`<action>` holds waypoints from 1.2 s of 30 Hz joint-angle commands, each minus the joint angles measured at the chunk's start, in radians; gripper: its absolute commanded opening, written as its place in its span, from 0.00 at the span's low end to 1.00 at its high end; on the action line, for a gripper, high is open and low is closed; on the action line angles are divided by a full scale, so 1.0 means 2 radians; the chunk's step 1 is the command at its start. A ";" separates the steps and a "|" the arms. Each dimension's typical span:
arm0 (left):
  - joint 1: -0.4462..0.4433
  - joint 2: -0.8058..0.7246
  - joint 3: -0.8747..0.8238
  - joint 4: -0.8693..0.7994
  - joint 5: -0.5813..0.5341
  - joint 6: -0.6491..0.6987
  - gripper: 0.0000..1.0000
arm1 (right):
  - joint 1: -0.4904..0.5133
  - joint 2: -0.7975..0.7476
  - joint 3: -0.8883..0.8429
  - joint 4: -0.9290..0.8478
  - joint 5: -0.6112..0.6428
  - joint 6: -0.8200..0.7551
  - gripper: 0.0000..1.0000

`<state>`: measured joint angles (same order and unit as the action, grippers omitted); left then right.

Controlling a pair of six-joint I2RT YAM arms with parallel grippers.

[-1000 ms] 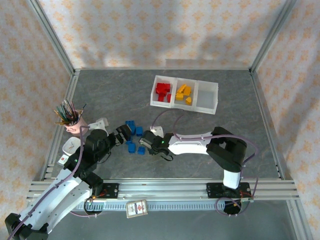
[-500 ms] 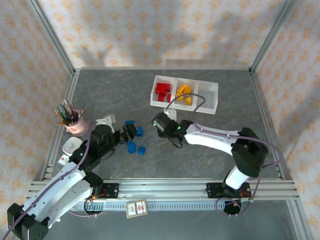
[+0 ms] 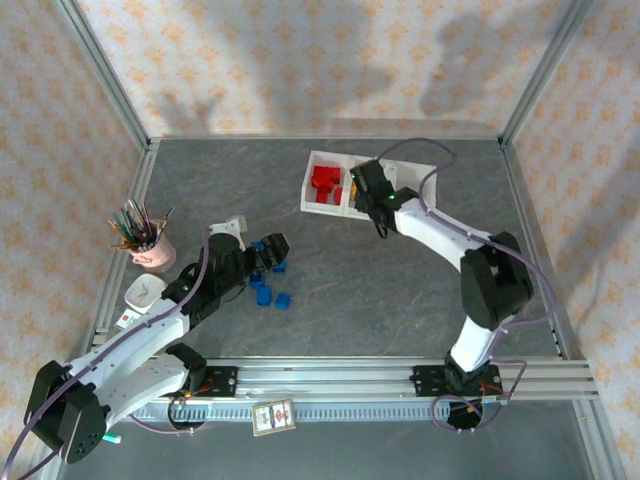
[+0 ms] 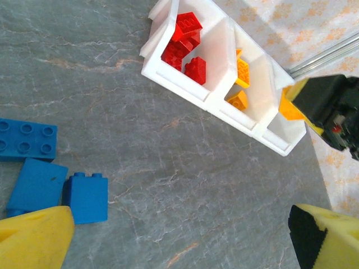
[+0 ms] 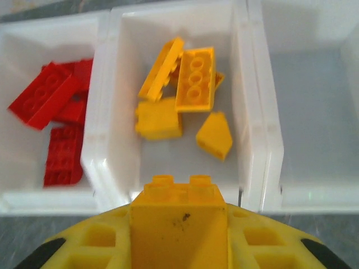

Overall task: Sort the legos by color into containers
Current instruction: Place the lego in the container, then pick up the lego from the center of the table.

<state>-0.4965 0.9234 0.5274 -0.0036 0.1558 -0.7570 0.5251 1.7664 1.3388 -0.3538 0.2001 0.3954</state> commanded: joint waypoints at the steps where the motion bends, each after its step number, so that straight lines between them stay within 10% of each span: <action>1: 0.002 0.010 0.020 0.047 -0.010 0.013 0.99 | -0.017 0.043 0.041 0.011 0.022 -0.031 0.30; 7: 0.004 0.029 0.027 0.056 -0.021 0.022 0.99 | -0.041 0.135 0.133 0.012 0.017 -0.056 0.31; 13: 0.004 0.036 0.035 0.051 -0.023 0.029 0.99 | -0.048 0.175 0.212 -0.025 -0.001 -0.076 0.54; 27: 0.004 -0.087 0.008 -0.082 -0.070 0.020 0.99 | 0.089 -0.009 -0.008 -0.001 -0.038 -0.038 0.72; 36: 0.005 -0.215 -0.006 -0.221 -0.114 -0.012 0.99 | 0.195 0.004 -0.053 0.019 -0.083 -0.012 0.77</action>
<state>-0.4946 0.5461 0.5331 -0.3023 -0.0135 -0.7513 0.8963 1.7515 1.2339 -0.3359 0.0505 0.3302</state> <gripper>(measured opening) 0.992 0.769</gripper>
